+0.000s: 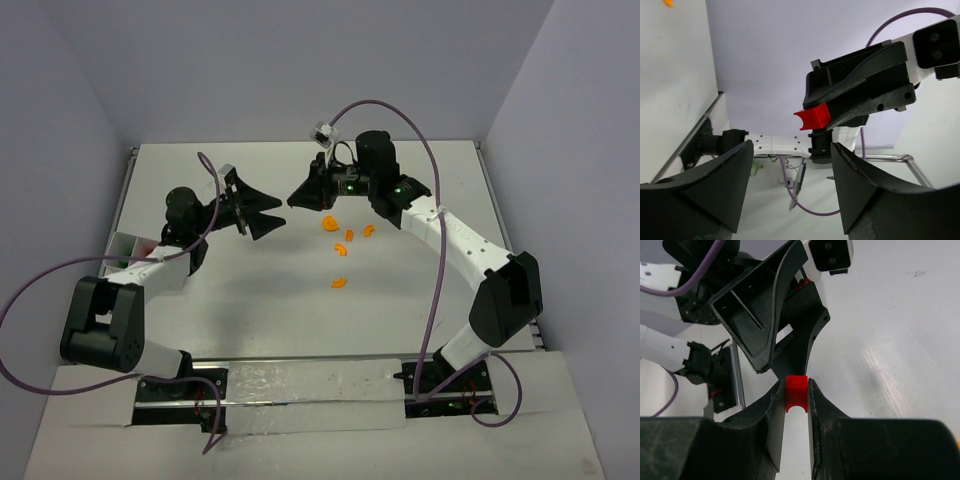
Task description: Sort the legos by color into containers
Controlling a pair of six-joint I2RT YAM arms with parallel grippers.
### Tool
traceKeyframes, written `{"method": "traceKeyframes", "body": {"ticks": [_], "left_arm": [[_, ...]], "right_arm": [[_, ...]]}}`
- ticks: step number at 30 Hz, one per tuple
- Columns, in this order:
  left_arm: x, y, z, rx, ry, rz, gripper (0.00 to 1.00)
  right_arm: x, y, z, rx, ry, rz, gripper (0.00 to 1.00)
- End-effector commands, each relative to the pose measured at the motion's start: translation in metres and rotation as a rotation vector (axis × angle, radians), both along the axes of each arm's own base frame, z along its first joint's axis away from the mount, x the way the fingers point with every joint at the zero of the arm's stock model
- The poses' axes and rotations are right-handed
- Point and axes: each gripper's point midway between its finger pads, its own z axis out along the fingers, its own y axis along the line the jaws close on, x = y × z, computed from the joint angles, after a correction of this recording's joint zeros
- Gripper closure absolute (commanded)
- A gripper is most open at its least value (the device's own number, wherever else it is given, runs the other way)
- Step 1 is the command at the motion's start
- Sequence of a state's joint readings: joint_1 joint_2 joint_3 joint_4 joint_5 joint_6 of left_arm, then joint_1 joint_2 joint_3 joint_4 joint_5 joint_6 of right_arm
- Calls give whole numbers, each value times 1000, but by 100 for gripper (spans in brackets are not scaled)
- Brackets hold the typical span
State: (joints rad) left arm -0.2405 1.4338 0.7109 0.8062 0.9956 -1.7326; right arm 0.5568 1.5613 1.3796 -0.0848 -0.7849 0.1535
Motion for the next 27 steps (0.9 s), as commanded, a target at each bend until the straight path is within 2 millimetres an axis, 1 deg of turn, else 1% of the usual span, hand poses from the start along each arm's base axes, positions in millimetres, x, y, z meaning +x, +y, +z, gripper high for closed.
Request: {"method": "traceKeyframes", "body": {"ticks": [1,2,3,4,7,8,9,11,13,15,16,17,19,21,24,26,27], "left_arm": [[1,0,28,-69,-44,6,33],[1,0,28,-71,-33,5,35],[1,0,27,-70,-12,3,39],[2,0,27,-70,-8,2,40],[-1,0,30,-55,-42,-6,38],[-2,0,33,-42,-79,-7,37],[-2,1,36,-8,-152,-2,37],[-3,2,37,113,-312,17,37],[1,8,37,223,-443,86,39],[6,15,40,358,-678,126,39],[5,19,35,432,-729,130,38],[3,26,26,529,-776,128,36],[7,34,24,629,-905,157,34],[-8,43,38,699,-1111,190,29],[-28,43,42,732,-1307,177,26],[-33,41,38,754,-1348,146,24],[-36,40,34,771,-1364,120,23]], "right_arm": [[6,9,15,70,-18,-10,100],[6,10,14,71,-16,-8,100],[5,11,14,74,-12,-2,100],[5,11,13,73,-6,-1,100],[7,12,12,79,37,-24,100],[9,11,12,81,53,-35,100],[10,11,12,89,79,-48,100],[15,10,10,117,169,-85,100],[19,8,7,142,263,-99,100],[14,10,1,160,368,-63,100],[11,11,-1,177,429,-44,100],[6,12,-3,201,504,-19,100],[3,14,-8,227,581,2,100],[-11,18,-10,272,698,81,100],[-17,18,-3,321,735,131,100],[-23,20,-1,321,751,163,100],[-27,22,5,331,737,195,100]]}}
